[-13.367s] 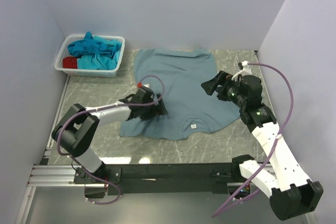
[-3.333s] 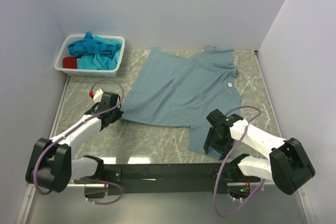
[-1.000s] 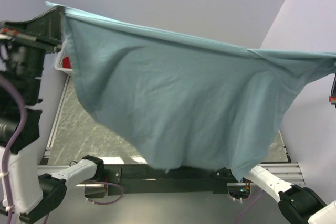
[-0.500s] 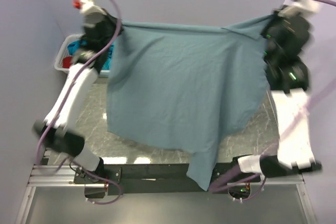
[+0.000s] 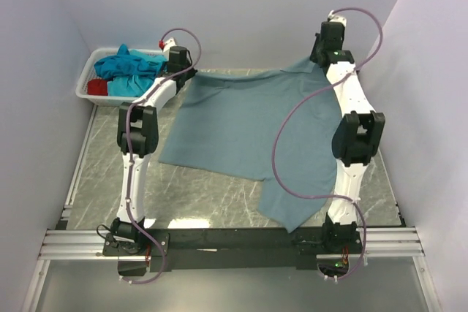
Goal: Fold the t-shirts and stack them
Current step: Flatten the tshirt out, then fold the tshirt
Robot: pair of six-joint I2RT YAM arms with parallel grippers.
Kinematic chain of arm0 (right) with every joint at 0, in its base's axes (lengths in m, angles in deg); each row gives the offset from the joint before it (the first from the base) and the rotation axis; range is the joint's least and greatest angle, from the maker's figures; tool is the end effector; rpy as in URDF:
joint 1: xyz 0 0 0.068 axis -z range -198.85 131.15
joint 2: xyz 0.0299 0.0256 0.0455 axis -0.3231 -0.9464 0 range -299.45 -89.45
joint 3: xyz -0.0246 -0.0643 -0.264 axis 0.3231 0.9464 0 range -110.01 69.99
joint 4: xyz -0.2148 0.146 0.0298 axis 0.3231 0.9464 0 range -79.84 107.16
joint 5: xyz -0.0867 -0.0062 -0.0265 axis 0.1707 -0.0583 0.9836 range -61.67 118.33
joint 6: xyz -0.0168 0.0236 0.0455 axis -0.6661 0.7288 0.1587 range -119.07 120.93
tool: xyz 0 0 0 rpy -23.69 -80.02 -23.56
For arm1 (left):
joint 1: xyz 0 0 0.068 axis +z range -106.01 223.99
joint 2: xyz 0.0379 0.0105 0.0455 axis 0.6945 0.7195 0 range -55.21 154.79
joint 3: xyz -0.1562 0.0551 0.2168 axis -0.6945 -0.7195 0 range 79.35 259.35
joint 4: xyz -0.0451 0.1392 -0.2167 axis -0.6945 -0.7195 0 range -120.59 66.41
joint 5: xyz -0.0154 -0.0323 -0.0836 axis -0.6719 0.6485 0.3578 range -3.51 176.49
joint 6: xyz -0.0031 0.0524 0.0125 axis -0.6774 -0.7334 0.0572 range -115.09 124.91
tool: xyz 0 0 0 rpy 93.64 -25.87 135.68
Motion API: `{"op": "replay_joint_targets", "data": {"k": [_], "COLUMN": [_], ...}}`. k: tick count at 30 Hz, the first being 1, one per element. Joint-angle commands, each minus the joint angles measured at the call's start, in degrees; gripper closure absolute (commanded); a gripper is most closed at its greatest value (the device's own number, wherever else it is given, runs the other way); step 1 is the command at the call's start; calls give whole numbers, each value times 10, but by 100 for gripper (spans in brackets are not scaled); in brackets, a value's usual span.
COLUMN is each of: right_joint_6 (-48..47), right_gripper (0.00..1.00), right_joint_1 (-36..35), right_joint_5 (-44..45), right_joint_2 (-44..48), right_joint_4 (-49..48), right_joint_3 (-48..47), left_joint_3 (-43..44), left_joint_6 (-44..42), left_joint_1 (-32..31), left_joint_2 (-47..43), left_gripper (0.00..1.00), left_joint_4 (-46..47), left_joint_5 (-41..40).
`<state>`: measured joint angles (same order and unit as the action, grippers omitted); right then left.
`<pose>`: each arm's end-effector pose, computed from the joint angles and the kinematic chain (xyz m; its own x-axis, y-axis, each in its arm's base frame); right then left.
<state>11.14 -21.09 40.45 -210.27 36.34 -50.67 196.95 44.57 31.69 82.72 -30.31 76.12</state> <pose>0.4978 0.0120 0.3514 -0.4096 0.1574 -0.8986 0.2261 0.9718 0.0672 0.5521 -0.1138 0.2120 -0.3758 -0.5606 -0.7379 -0.2429 0.8280 -0.5054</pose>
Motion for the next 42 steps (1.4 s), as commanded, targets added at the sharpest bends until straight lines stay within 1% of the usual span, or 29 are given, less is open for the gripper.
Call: {"op": "replay_joint_targets", "data": {"k": [1, 3, 6, 9, 13, 16, 17, 19, 22, 28, 35, 42], "right_joint_6": [9, 14, 17, 20, 32, 46, 51, 60, 69, 86, 94, 92], "right_gripper": [100, 99, 99, 99, 98, 98, 98, 98, 99, 99, 98, 96], "right_joint_1": [7, 9, 12, 12, 12, 12, 12, 12, 11, 11, 11, 10], "right_joint_5": [-35, -43, -50, -39, -37, -41, -41, -46, -61, -54, -46, -61], "right_joint_2": [-24, -35, -43, -25, 24, 54, 62, 86, 128, 192, 253, 272], "right_joint_4": [-53, -62, -55, -35, -21, 19, 41, 55, 52, 81, 114, 126], "right_joint_3": [-49, -49, -48, -31, 47, 79, 88, 121, 185, 270, 331, 385], "left_joint_3": [83, 113, 111, 89, 47, 22, 7, -16, -100, -214, -291, -368], "left_joint_6": [-13, -24, -24, -18, -18, -20, -20, -15, -11, -1, 22, 47], "left_joint_1": [5, 7, 12, 17, 19, 19, 20, 20, 21, 24, 24, 24], "left_joint_2": [10, 37, 49, 45, 27, 12, 2, -22, -65, -135, -185, -230], "left_gripper": [100, 100, 100, 100, 100, 100, 100, 100, 100, 100, 100, 100], "left_joint_4": [102, 99, 113, 123, 137, 135, 133, 135, 154, 175, 171, 172], "left_joint_5": [40, 46, 63, 76, 91, 99, 99, 98, 92, 83, 89, 73]}}
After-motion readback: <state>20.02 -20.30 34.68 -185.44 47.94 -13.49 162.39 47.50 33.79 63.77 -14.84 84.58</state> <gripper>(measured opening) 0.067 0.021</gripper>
